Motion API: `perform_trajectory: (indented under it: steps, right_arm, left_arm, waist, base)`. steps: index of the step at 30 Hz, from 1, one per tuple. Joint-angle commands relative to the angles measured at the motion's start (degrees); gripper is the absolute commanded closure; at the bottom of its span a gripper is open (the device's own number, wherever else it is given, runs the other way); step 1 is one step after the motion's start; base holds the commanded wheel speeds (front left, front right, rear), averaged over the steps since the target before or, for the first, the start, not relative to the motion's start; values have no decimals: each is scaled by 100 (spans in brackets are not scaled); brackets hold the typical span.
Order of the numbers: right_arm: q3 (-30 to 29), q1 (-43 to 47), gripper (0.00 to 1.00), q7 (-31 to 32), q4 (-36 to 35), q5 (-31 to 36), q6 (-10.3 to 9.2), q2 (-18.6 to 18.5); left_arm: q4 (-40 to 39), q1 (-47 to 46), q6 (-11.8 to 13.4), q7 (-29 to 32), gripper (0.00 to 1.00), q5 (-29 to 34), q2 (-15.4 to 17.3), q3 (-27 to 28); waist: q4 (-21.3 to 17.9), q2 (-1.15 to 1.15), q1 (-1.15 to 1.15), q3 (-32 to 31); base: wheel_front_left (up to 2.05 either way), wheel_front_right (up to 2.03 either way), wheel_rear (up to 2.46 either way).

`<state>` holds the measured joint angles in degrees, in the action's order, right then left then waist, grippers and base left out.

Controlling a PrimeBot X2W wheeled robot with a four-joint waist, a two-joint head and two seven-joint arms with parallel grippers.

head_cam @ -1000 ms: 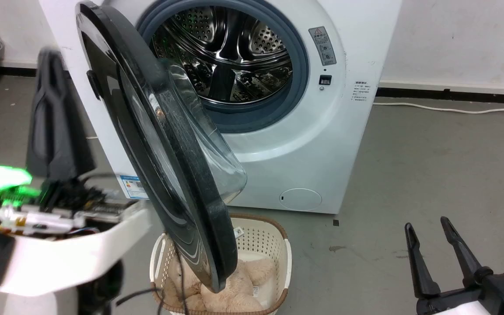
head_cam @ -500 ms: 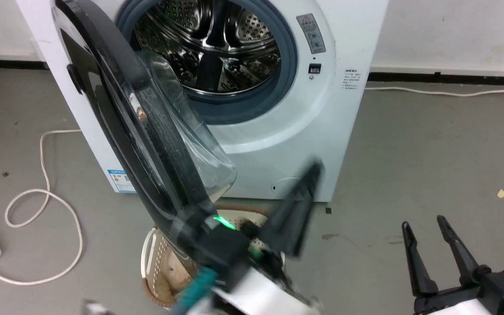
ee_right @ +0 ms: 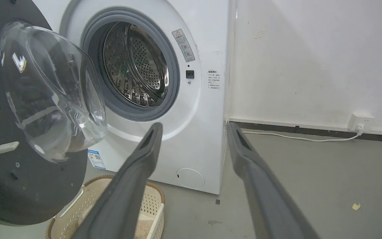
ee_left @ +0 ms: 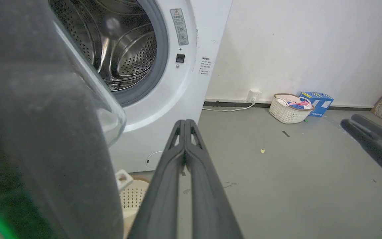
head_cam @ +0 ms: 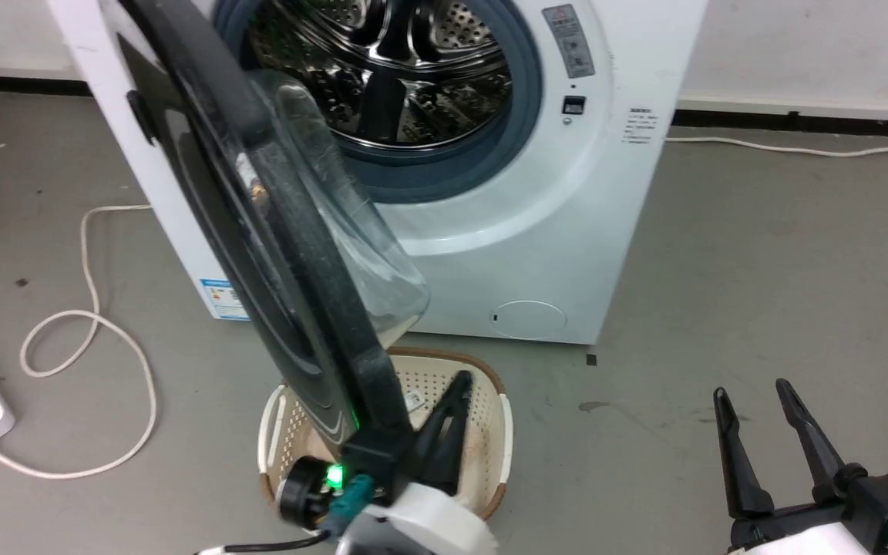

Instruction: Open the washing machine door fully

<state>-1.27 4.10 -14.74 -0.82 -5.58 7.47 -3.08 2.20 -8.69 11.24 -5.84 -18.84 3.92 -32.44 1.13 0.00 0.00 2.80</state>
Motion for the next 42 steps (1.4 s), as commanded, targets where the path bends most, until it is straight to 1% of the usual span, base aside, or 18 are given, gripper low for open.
perform_trajectory:
  steps: [1, 4, 8, 15, 19, 24, 29, 33, 36, 39, 42]
  right_arm:
    - [-2, -72, 0, -25, 10, -18, 2, 20]
    - [-13, -44, 0, -25, 21, -6, 2, 20]
    - [-19, -5, 0, -25, 42, 4, 2, 20]
    - [19, 54, 0, -26, 77, -28, 2, 20]
    - [100, 63, 0, -26, 107, -18, 2, 20]
    - [200, 9, 0, -26, 110, 38, 2, 20]
    - [275, -132, 0, 19, 60, 160, 2, 20]
    - [326, -279, 0, 119, -41, 318, 2, 20]
    - [334, -383, 0, 201, -135, 438, 2, 9]
    - [346, -445, 0, 281, -197, 497, 2, -36]
    - [368, -528, 0, 331, -232, 499, 2, -124]
  left_arm:
    - [46, 83, 52, -79, 100, -43, 42, 77]
    - [131, 124, 75, -169, 100, -104, 126, 205]
    - [191, 196, 40, -183, 100, -131, 216, 203]
    - [186, 373, 48, -180, 100, -239, 228, 174]
    - [180, 405, 82, -143, 100, -263, 295, 212]
    - [145, 384, 192, -118, 100, -352, 463, 477]
    - [65, 265, 279, -59, 100, -506, 808, 952]
    - [15, 80, 326, 16, 100, -665, 1229, 1481]
    - [81, -111, 351, 114, 100, -907, 1538, 1978]
    - [313, -357, 311, 165, 100, -1068, 1887, 2392]
    - [666, -625, 178, 185, 100, -1313, 2163, 2763]
  waist:
    - [72, 0, 0, 3]
    - [236, 0, 0, -17]
    - [542, 0, 0, -69]
    - [1273, 0, 0, -161]
    - [1708, 0, 0, -139]
    - [2134, 0, 0, -29]
    - [2375, 0, 0, 253]
    - [2430, 0, 0, 584]
    - [2428, 0, 0, 865]
    - [2382, 0, 0, 1058]
    - [2292, 0, 0, 1227]
  base:
    - [0, 0, 0]
    - [0, 0, 0]
    - [0, 0, 0]
    - [0, 0, 0]
    - [0, 0, 0]
    - [0, 0, 0]
    - [0, 0, 0]
    - [0, 0, 0]
    - [0, 0, 0]
    - [0, 0, 0]
    - [0, 0, 0]
